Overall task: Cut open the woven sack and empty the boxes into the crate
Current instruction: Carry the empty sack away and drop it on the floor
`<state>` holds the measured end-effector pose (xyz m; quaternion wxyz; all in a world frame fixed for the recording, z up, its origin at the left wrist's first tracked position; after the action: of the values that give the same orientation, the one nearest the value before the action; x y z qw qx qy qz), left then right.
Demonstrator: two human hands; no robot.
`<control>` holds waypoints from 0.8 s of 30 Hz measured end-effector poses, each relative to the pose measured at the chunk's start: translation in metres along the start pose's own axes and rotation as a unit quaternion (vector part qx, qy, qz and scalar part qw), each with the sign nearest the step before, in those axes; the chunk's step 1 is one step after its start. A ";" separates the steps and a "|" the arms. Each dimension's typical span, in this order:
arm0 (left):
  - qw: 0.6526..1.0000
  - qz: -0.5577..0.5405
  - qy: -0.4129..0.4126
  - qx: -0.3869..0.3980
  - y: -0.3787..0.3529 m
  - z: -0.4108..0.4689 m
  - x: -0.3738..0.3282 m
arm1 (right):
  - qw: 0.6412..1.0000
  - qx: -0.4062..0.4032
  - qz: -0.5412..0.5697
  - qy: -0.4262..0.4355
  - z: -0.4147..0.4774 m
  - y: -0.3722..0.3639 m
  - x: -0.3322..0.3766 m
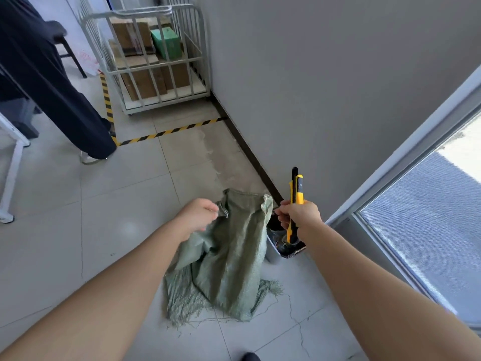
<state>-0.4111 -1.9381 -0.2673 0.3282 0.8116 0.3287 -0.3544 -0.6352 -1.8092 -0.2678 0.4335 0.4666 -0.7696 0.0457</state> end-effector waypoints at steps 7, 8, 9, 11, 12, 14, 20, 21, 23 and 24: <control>0.997 0.003 -0.061 0.052 -0.013 -0.024 -0.036 | 0.999 -0.035 0.003 0.018 -0.042 0.018 0.001; 0.995 0.005 -0.073 0.060 -0.014 -0.029 -0.043 | 0.999 -0.041 0.002 0.020 -0.051 0.021 0.001; 0.994 0.005 -0.084 0.066 -0.015 -0.034 -0.050 | 0.999 -0.047 0.003 0.022 -0.059 0.025 0.001; 0.991 0.007 -0.105 0.083 -0.019 -0.046 -0.064 | 0.998 -0.063 0.016 0.027 -0.080 0.034 0.000; 0.989 0.010 -0.116 0.091 -0.020 -0.051 -0.071 | 0.997 -0.067 0.024 0.031 -0.088 0.038 0.000; 0.985 0.016 -0.135 0.103 -0.024 -0.061 -0.083 | 0.996 -0.078 0.030 0.041 -0.103 0.045 0.000; 0.963 0.052 -0.207 0.166 -0.047 -0.105 -0.113 | 0.987 -0.134 0.042 0.077 -0.164 0.076 -0.010; 0.956 0.065 -0.222 0.179 -0.053 -0.112 -0.117 | 0.985 -0.146 0.039 0.081 -0.174 0.082 -0.013; 0.944 0.092 -0.248 0.199 -0.065 -0.129 -0.124 | 0.980 -0.176 0.030 0.084 -0.192 0.095 -0.020; 0.937 0.104 -0.262 0.209 -0.073 -0.139 -0.128 | 0.977 -0.194 0.021 0.084 -0.201 0.102 -0.025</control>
<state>-0.4852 -1.8291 -0.1141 0.2607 0.7701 0.0634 -0.5787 -0.5825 -1.6396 -0.1270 0.5780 0.3517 -0.7341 -0.0566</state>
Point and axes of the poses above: each hand's wrist, its own z-axis towards the middle knuckle, its own y-axis out of the back of the hand, x = y × z, the point moved 7 cm from there along z, towards the middle knuckle, and after that the axes turned 14 degrees about -z, right-handed, at the moved point
